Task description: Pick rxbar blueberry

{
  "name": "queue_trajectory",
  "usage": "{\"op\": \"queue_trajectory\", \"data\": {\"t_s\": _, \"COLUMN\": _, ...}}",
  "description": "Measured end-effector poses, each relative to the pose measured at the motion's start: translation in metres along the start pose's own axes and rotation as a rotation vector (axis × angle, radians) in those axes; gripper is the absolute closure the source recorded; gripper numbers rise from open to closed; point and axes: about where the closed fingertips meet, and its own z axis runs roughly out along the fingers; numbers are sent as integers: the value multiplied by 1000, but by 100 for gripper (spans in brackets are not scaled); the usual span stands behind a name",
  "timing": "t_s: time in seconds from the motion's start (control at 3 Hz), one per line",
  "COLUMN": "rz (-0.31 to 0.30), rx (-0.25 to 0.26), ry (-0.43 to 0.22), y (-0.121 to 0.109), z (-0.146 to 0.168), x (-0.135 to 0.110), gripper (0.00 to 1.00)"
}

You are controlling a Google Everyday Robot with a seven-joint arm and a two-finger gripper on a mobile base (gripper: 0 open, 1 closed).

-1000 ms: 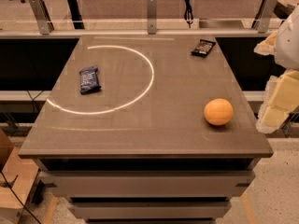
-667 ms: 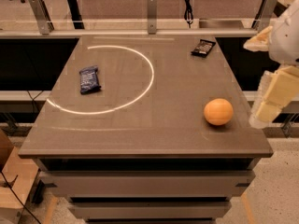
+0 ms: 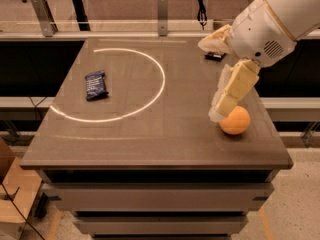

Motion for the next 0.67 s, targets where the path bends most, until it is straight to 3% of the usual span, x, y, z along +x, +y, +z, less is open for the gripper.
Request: {"op": "queue_trajectory", "data": {"t_s": 0.67, "rz": 22, "rx": -11, "ry": -40, "y": -6, "z": 14, "x": -9, "gripper": 0}}
